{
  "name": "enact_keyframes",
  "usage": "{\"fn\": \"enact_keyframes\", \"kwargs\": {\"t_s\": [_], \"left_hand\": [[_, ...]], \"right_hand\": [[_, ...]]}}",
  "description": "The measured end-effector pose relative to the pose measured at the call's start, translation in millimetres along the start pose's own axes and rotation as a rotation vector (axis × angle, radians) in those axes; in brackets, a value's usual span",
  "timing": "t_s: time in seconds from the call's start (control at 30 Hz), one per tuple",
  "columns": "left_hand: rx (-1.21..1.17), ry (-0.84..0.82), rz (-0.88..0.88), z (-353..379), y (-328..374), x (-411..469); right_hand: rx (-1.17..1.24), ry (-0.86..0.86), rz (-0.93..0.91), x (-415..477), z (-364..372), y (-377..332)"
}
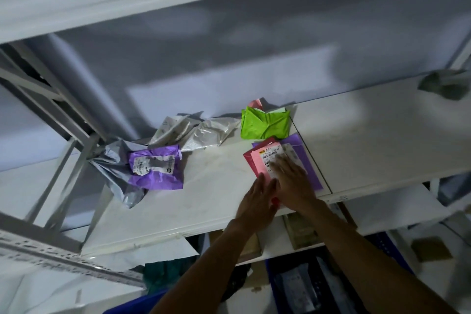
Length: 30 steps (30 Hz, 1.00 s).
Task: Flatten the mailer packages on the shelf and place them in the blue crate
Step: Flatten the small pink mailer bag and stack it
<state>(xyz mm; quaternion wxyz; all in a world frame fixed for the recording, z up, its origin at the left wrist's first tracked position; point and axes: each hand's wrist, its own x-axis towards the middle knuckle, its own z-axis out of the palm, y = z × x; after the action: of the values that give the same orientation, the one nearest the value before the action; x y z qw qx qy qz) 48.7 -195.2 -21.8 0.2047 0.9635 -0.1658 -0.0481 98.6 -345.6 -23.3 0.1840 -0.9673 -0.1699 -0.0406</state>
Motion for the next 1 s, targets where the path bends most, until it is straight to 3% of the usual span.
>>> {"fn": "enact_keyframes", "kwargs": {"t_s": [0.6, 0.77, 0.9, 1.0], "left_hand": [[0.017, 0.071, 0.081, 1, -5, 18], [0.052, 0.075, 0.059, -5, -6, 2], [-0.018, 0.115, 0.103, -12, -19, -14], [-0.094, 0.148, -0.026, -20, -31, -28]], "right_hand": [[-0.147, -0.074, 0.067, 5, 2, 14], [-0.170, -0.015, 0.008, 7, 5, 18], [-0.178, 0.086, 0.081, 17, 1, 2], [-0.154, 0.147, 0.057, 21, 4, -29]]}}
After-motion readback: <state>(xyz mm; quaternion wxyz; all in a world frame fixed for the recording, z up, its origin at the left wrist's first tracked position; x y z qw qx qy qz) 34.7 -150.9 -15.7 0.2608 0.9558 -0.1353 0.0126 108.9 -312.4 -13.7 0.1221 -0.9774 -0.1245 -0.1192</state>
